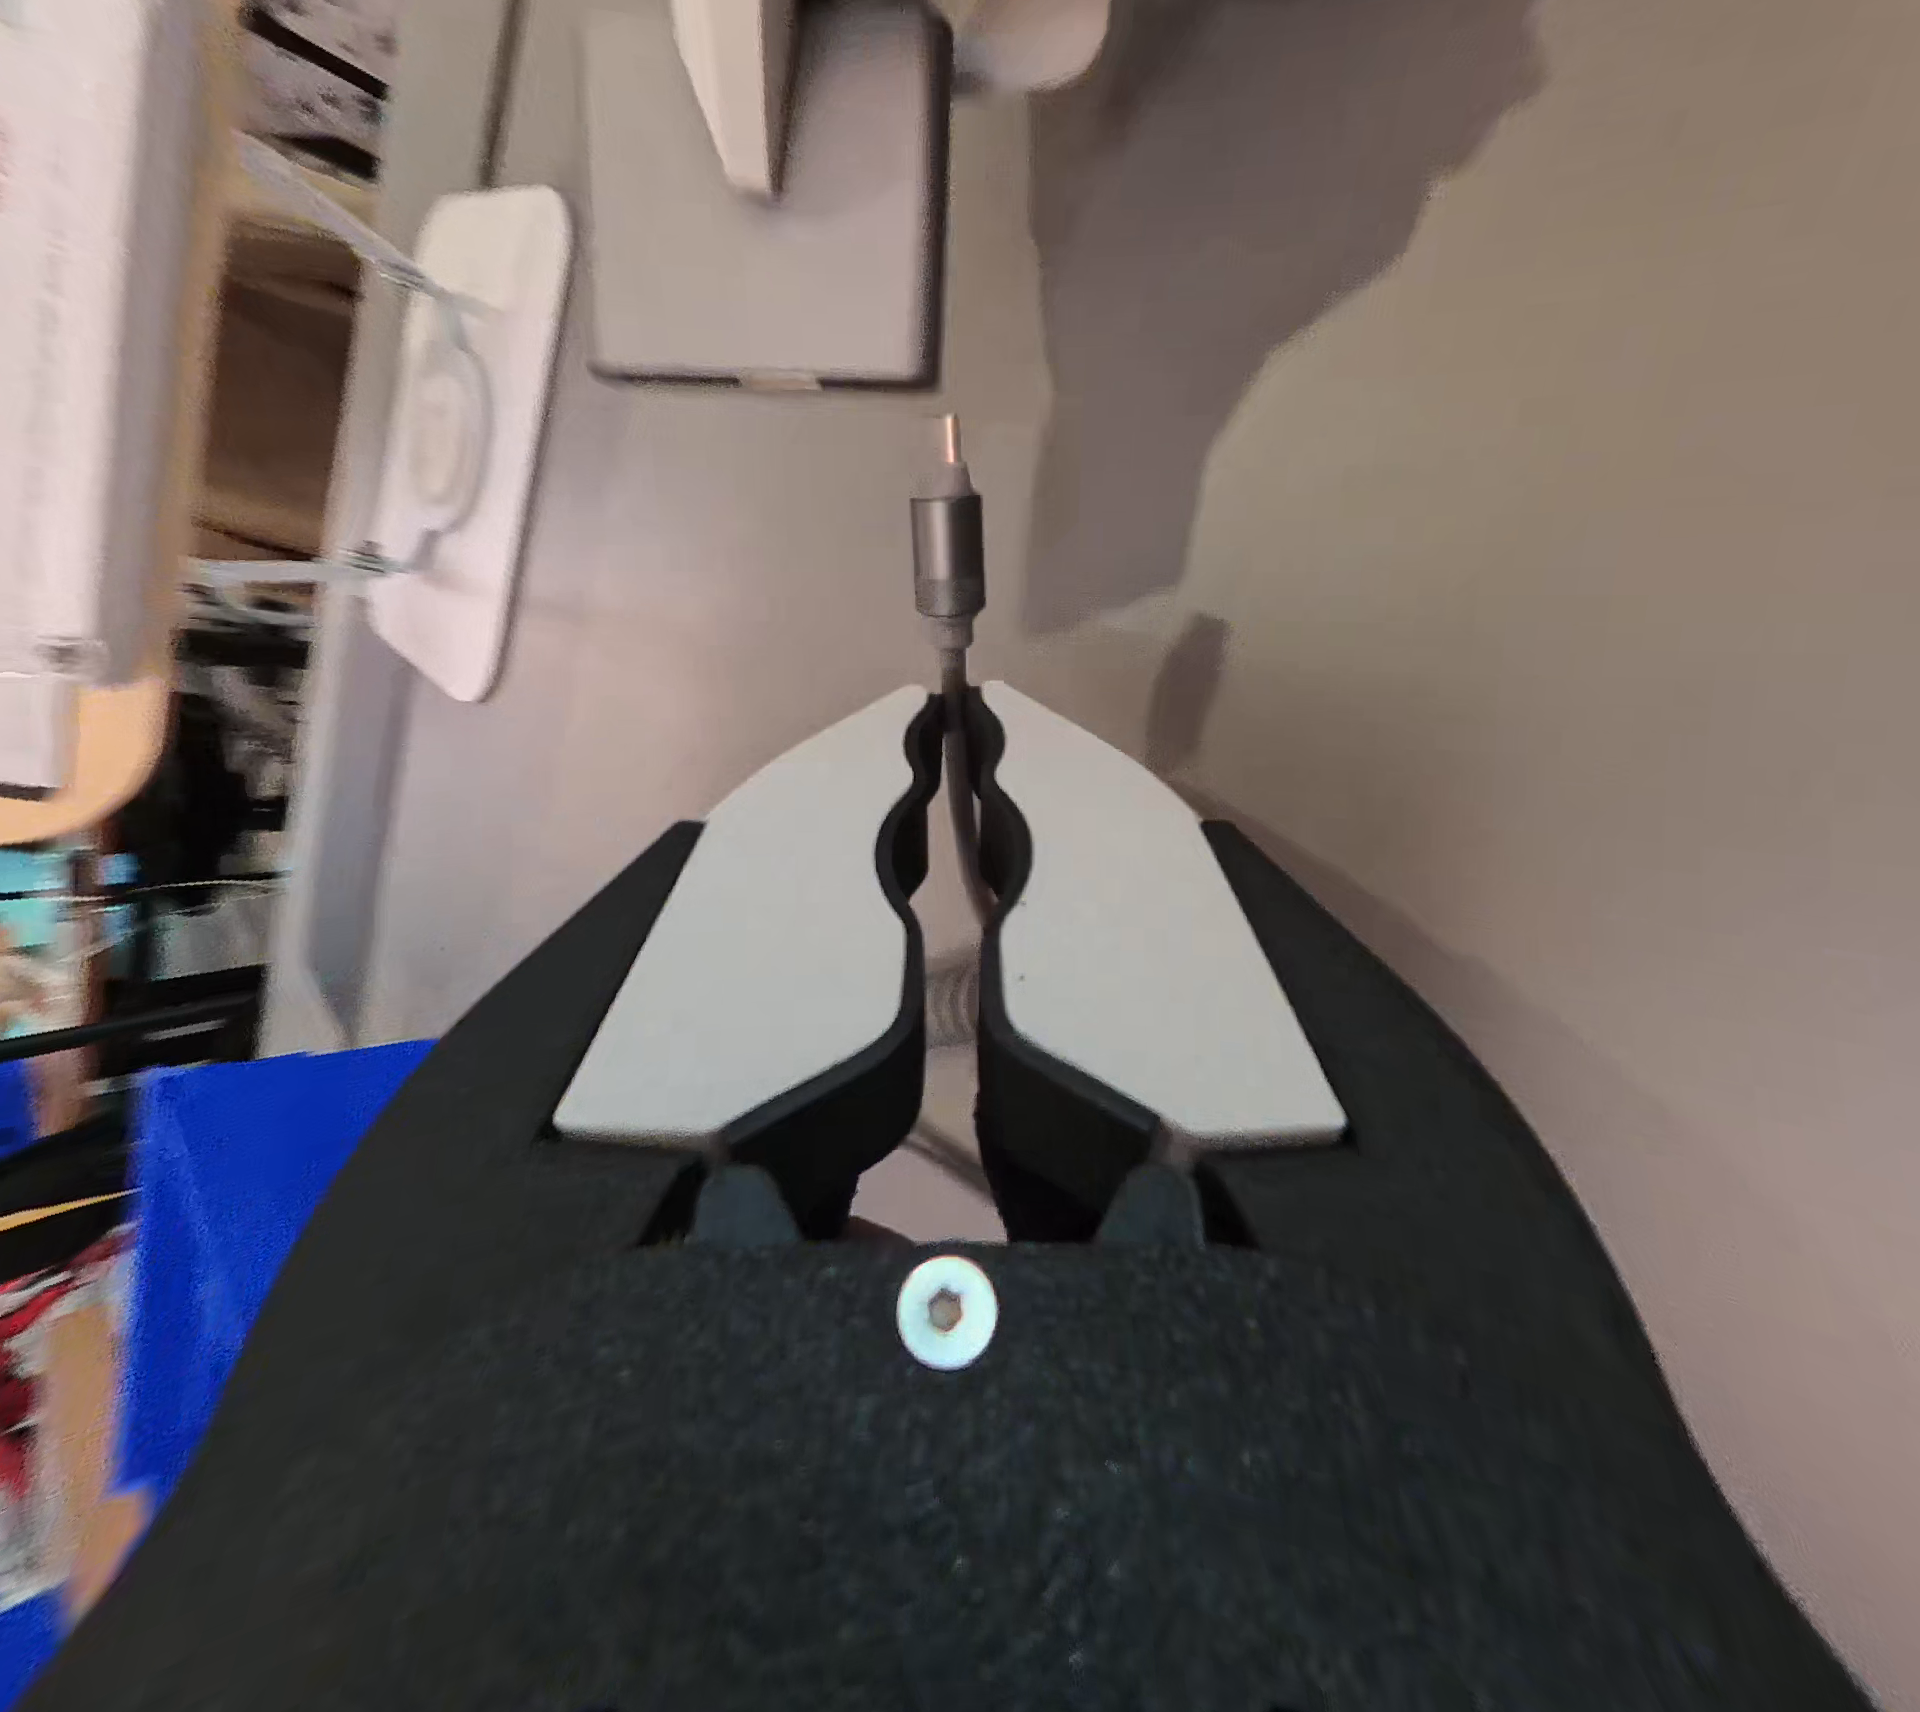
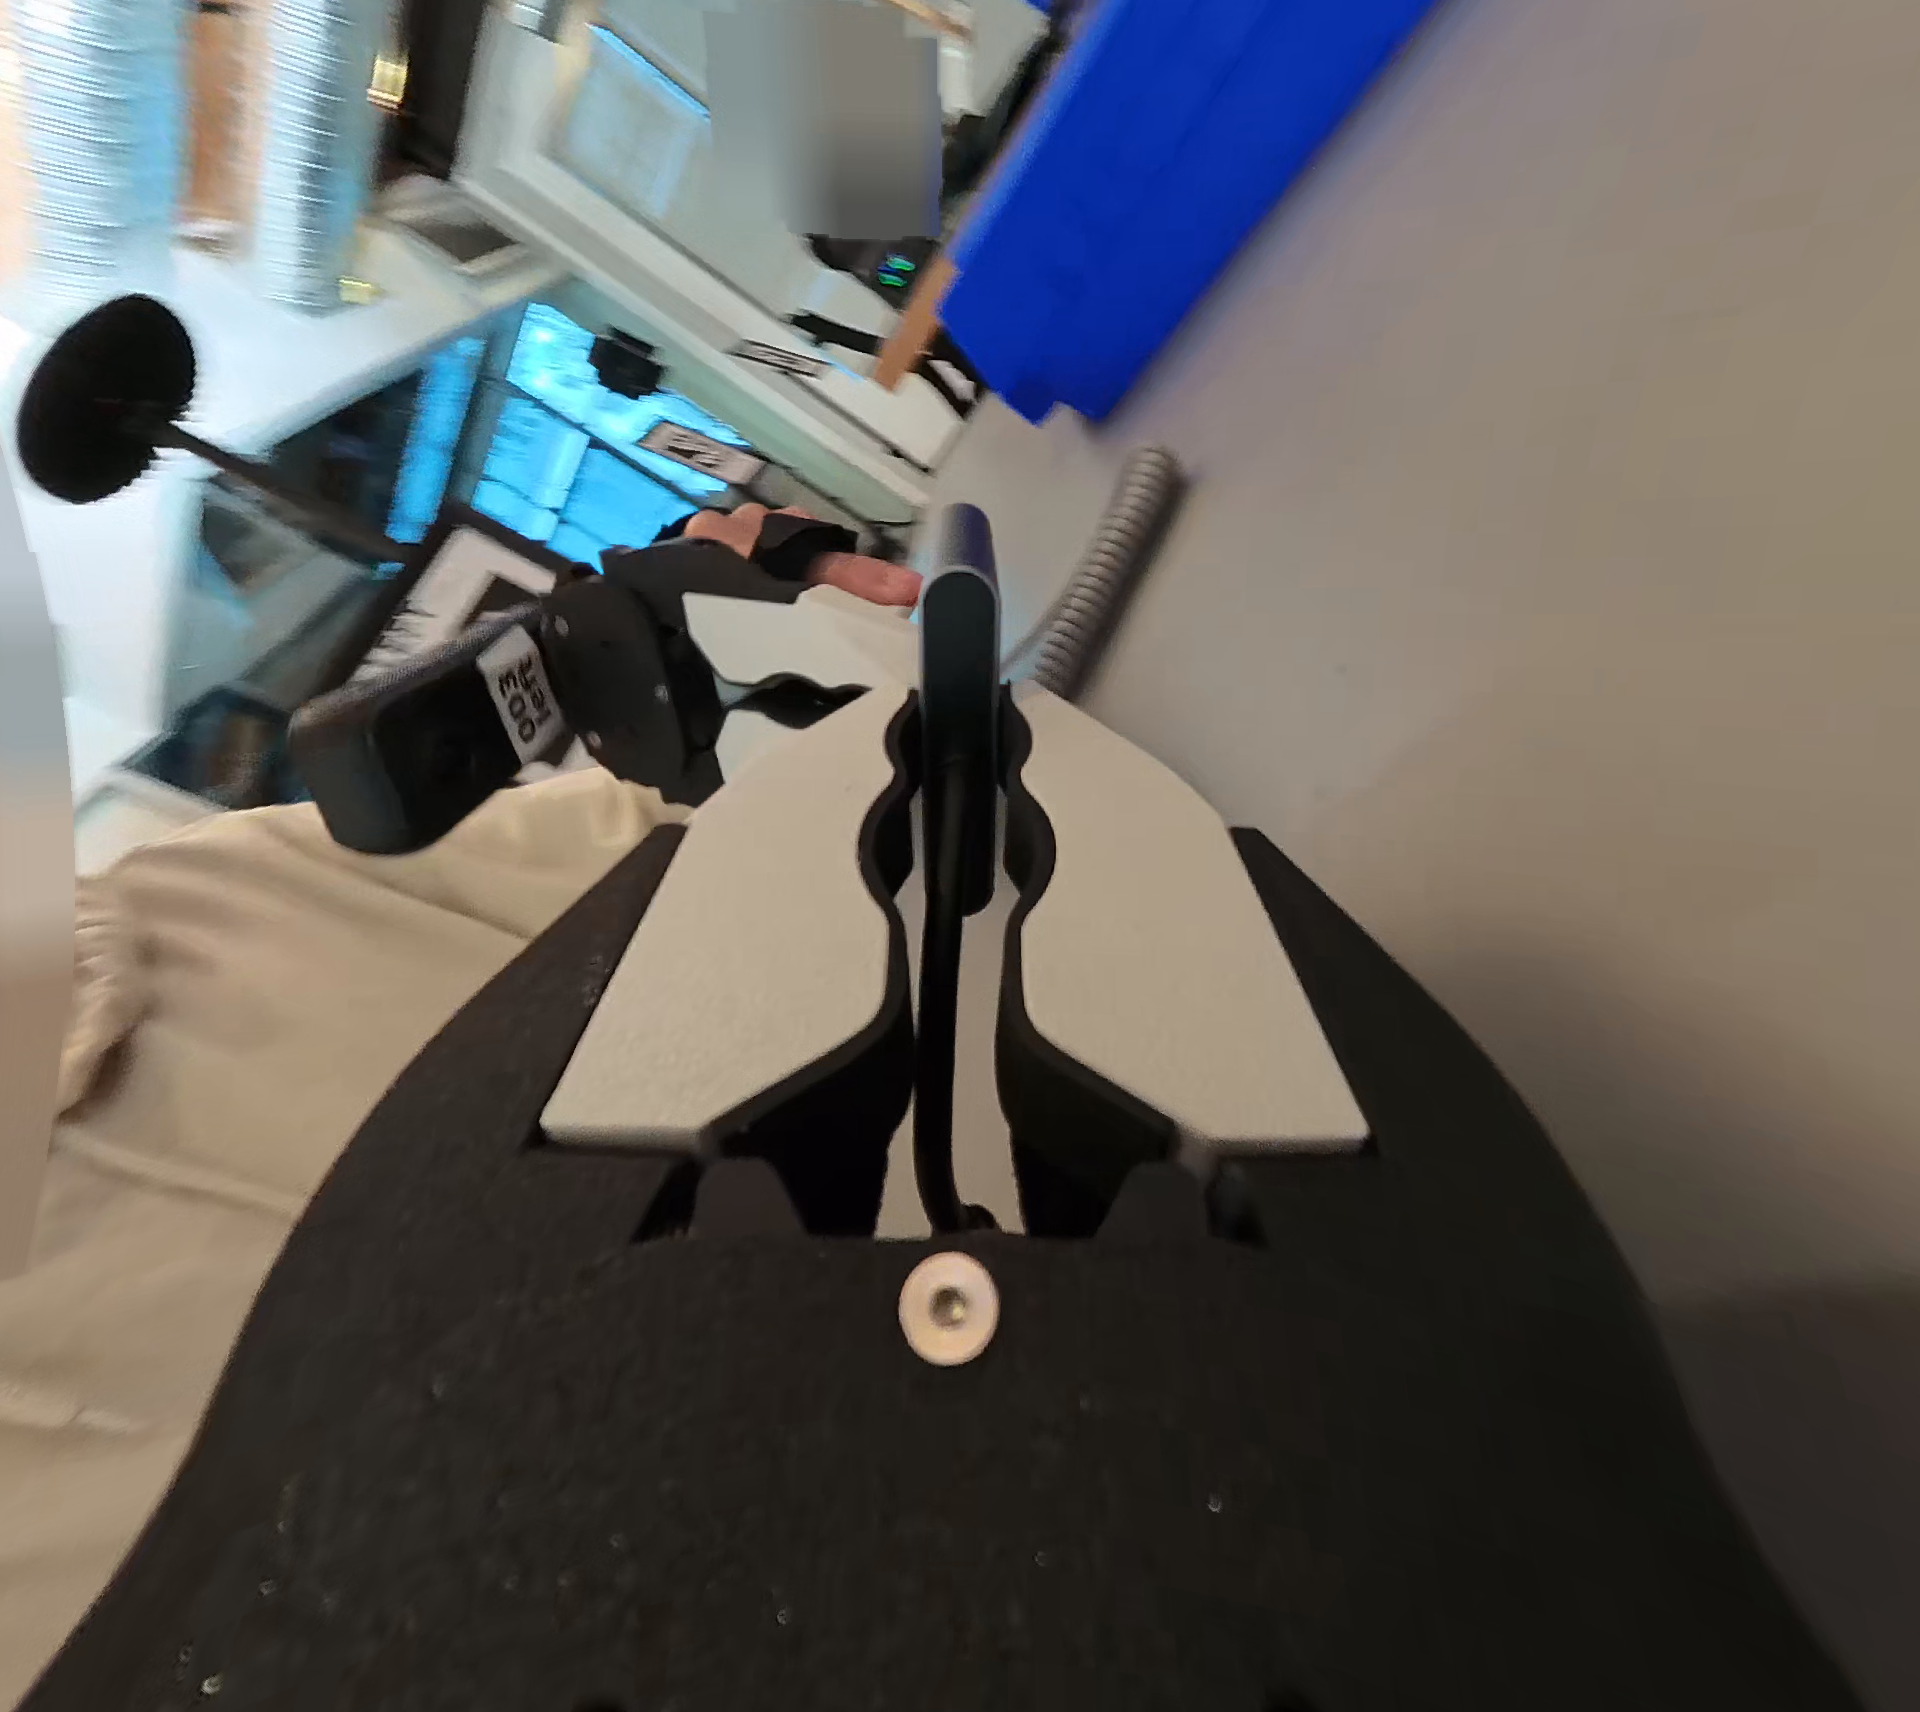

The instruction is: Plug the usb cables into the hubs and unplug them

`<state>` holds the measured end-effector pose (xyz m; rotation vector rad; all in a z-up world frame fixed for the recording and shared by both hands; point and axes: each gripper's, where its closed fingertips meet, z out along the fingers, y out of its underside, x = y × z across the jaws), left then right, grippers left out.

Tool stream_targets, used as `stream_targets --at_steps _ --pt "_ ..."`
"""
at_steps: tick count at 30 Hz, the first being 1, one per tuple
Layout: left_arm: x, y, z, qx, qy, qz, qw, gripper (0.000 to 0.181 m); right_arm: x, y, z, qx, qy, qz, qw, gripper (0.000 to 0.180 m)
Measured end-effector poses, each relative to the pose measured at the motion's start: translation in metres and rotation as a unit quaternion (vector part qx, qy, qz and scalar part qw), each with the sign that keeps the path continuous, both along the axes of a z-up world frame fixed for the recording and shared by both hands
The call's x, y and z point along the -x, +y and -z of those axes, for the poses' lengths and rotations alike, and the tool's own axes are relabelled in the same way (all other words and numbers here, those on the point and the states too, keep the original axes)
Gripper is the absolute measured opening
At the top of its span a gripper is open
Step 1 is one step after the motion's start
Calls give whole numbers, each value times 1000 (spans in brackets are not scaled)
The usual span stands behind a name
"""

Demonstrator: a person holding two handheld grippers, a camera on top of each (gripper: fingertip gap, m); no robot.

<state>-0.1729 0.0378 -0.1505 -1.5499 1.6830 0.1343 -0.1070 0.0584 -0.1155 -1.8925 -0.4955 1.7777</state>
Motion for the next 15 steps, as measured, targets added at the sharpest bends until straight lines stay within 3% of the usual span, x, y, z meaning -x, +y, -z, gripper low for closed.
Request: stream_targets --at_steps 4,9,15 --pt "0 -10 29 114 -3 23 993 4 -16 6 -8 -21 -15 34 999 12" --pt "-15 -17 38 187 -32 50 981 4 -30 8 -23 -38 10 54 998 12" --pt "-26 -22 24 244 -101 76 961 28 -30 8 -25 -38 20 50 998 12"
